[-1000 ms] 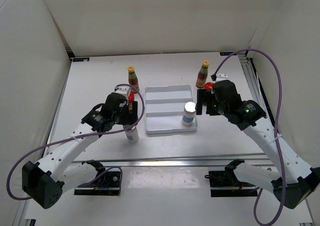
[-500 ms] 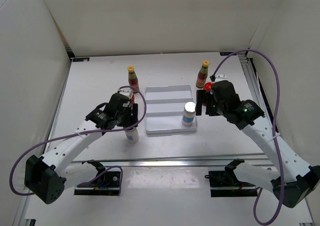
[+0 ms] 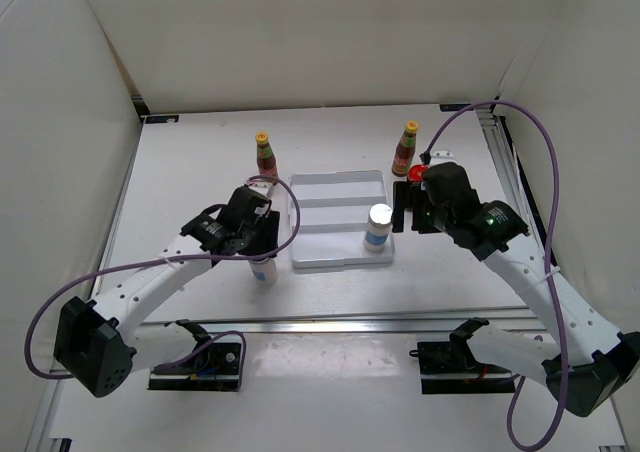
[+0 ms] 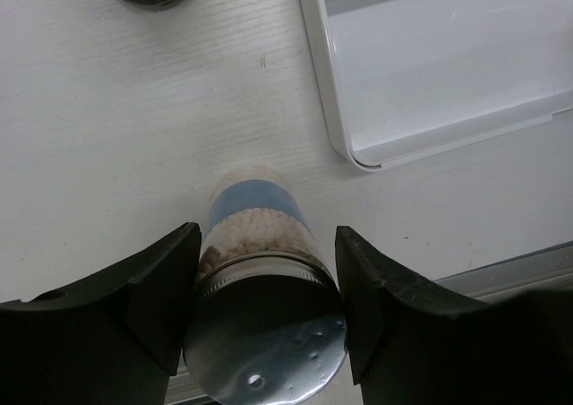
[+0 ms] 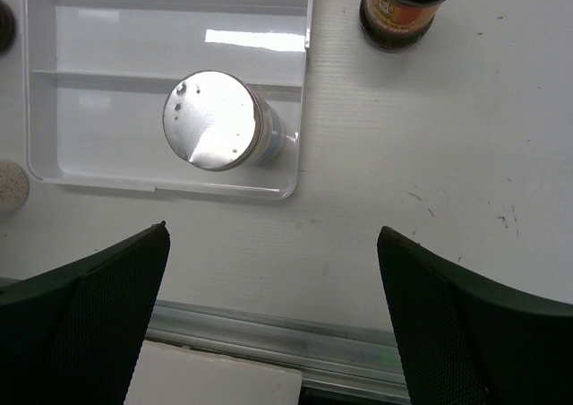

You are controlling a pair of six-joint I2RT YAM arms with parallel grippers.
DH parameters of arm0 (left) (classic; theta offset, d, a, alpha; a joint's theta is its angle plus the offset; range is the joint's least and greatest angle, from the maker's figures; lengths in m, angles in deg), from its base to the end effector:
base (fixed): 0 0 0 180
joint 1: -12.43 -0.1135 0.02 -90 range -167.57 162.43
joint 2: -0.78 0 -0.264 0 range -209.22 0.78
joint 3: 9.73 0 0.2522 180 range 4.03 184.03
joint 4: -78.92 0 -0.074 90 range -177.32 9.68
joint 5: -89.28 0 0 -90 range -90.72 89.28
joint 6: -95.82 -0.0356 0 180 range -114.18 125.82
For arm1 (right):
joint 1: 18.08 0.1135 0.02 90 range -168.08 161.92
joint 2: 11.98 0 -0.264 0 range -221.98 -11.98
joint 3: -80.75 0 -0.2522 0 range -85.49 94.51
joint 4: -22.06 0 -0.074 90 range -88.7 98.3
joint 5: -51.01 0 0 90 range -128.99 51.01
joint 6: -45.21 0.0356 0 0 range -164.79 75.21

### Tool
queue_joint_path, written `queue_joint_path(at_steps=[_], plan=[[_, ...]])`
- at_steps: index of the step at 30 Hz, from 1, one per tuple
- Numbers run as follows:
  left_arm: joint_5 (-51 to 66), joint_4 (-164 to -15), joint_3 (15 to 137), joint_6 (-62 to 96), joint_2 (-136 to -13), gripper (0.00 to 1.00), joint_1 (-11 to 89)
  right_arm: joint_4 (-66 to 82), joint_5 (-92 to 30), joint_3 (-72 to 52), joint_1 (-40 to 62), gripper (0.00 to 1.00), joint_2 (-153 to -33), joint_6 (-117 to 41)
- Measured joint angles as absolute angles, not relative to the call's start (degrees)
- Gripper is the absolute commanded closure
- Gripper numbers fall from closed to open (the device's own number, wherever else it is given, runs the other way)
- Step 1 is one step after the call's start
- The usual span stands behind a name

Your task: Organize the condiment bottles

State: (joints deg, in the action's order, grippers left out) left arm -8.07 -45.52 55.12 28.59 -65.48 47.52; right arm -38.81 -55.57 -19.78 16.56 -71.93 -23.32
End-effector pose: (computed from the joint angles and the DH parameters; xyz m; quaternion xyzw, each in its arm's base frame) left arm 0.1871 -0.1259 0.2573 0.0846 0.9532 -0.0834 0.2780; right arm 0.1758 0.1091 0.3549 -0.0444 0.9026 0.0758 0.4215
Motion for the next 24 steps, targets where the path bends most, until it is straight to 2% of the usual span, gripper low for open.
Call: queue_joint_path(at_steps=[4, 10, 15, 24], plan=[[-9.05, -44.51, 55.63, 28.78, -65.78, 0.89, 48.17, -38.79, -55.59, -19.95, 16.56, 0.0, -71.88, -23.32], [-10.23, -40.49, 59.89, 28.81, -66.42, 0.89, 48.28, -38.81, -55.59, -20.52, 16.56, 0.0, -71.56, -23.32], [-10.23, -38.94, 69.22, 28.17, -68.56, 0.89, 48.59, -38.79, -55.75, -20.83, 16.56, 0.0, -71.16, -23.32], [-7.65, -41.56, 81.83, 26.71, -81.04, 0.89, 51.32, -38.92, -56.34, -20.83, 16.56, 0.0, -70.9, -23.32]])
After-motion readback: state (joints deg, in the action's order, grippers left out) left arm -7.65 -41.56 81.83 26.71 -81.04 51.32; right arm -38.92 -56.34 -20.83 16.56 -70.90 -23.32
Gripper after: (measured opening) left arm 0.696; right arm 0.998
